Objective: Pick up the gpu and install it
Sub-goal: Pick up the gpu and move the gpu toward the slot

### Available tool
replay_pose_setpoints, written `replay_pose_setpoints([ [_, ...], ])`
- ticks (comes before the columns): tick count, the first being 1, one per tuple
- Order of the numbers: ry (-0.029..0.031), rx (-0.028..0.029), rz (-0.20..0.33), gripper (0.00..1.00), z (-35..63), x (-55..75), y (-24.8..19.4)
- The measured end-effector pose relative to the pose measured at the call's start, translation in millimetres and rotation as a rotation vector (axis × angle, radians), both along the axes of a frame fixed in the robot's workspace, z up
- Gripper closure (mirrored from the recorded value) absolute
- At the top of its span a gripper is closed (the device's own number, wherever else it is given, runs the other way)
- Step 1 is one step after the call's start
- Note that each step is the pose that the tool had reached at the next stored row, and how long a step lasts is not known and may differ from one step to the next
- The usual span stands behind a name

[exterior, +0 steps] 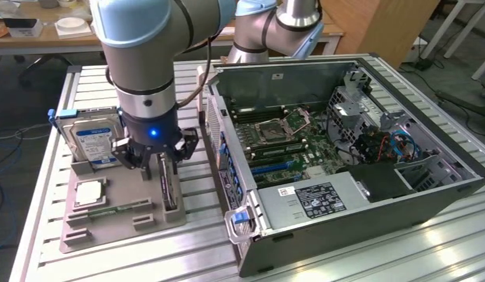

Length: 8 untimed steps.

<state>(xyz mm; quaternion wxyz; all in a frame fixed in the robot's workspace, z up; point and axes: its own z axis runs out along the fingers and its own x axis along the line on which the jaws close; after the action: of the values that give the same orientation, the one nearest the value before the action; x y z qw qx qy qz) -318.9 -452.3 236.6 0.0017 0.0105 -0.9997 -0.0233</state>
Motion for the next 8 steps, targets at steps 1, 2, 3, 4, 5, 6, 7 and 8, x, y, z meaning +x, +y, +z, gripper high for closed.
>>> replay_pose_setpoints([
  [1, 0.0000, 0.0000, 0.000, 0.47, -2.0, 0.0, 0.0],
  [2, 0.0000, 0.0000, 0.000, 0.47, -3.7, 0.1, 0.0],
  [3, -0.0001, 0.0001, 0.000, 0.47, -5.5, 0.1, 0.0],
  [4, 0.0000, 0.0000, 0.000, 0.47, -7.3, 0.1, -0.1],
  [5, 0.0000, 0.0000, 0.000, 0.47, -9.0, 0.1, -0.1],
  [6, 0.0000, 0.0000, 0.000, 0.47, -10.5, 0.1, -0.1],
  [7, 0.0000, -0.0001, 0.000, 0.47, -11.9, 0.1, -0.1],
  [8, 0.0000, 0.0000, 0.000, 0.47, -12.5, 0.1, -0.1],
])
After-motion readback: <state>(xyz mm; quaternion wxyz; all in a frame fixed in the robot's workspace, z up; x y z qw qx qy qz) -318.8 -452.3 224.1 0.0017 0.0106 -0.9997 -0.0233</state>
